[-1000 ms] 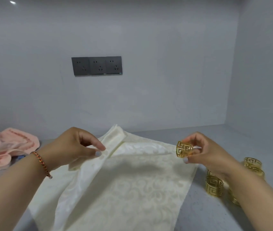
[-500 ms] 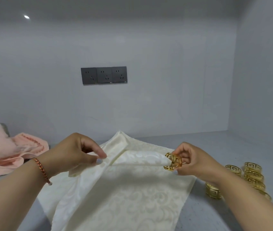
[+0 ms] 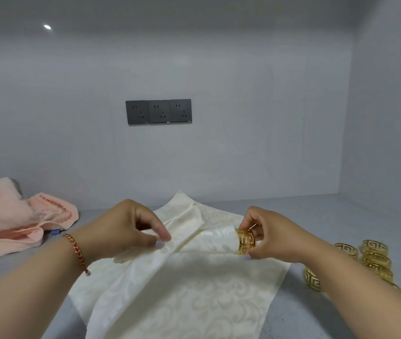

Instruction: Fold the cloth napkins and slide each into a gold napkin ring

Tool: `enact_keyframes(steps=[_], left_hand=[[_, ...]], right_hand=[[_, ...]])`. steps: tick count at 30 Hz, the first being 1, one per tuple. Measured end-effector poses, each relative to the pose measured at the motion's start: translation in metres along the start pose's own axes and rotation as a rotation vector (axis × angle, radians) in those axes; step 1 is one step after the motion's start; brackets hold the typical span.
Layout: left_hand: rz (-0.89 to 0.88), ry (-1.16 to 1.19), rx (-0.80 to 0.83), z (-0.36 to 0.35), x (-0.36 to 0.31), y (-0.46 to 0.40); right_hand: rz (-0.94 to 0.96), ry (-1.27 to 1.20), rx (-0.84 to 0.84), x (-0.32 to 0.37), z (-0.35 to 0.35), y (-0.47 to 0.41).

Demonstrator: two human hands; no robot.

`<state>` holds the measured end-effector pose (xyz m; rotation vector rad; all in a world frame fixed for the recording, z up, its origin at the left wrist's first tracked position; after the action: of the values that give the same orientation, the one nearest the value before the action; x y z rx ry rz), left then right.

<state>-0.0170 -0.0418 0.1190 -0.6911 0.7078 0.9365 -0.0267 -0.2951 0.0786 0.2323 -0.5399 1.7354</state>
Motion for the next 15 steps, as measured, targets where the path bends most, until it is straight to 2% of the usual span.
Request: enact_keyframes(steps=[6,15], left_hand=[[-0.024,0.033,0.015,0.0015,0.0001,0.0032],[-0.05,0.021,0.042,-0.0026,0.0013,-0.0003]], right_hand=[[-0.016,0.025,-0.043,-0.0061,0.0085,-0.0007],[0.048,0.01,-0.023,-0.0013,0.0061,-0.001]])
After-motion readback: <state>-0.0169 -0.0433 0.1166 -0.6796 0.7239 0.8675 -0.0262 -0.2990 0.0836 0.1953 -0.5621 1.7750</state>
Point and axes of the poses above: each hand's wrist, its own y-axis away from the middle knuckle, its own z-axis out of the back of the hand, x = y × z, the point moved 9 cm from there along -y, towards the middle knuckle, and after that the axes turned 10 degrees about y, right-handed, at the moved point
